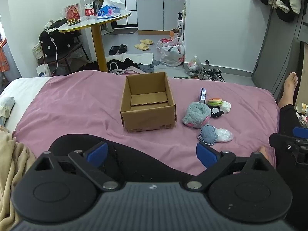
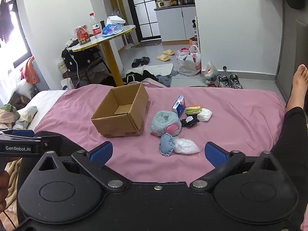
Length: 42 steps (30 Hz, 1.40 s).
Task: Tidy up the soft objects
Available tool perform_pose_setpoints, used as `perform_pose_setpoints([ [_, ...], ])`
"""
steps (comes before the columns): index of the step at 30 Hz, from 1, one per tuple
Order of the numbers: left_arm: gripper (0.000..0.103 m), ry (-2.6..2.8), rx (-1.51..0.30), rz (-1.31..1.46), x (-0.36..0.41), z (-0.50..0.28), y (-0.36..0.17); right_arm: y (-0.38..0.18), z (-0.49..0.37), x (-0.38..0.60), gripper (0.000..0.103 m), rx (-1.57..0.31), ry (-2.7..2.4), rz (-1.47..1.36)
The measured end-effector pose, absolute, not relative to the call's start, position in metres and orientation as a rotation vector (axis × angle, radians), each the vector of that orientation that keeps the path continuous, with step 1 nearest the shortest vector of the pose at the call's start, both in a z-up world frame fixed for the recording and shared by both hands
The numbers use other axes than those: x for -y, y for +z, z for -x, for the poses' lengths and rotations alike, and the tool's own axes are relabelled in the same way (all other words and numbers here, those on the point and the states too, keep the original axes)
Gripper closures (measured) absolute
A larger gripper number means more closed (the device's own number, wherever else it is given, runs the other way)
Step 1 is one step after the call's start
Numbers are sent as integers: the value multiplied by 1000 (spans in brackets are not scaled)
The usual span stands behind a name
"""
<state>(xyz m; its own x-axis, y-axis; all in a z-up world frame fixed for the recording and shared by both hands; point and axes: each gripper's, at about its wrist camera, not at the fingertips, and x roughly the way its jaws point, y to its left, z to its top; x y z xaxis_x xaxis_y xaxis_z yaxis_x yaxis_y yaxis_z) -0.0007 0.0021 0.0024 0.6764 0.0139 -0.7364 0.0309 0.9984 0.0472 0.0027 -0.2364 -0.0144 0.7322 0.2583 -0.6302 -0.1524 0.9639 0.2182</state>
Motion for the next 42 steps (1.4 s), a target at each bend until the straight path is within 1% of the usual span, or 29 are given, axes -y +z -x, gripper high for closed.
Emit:
perform_pose_setpoints([
  [13,5,-9,-805,-36,-1,9,7,-11,-2,237,0,-708,240,-149],
  [42,5,-46,-815,-10,2,9,9,-9,0,242,0,-704,241,-144],
])
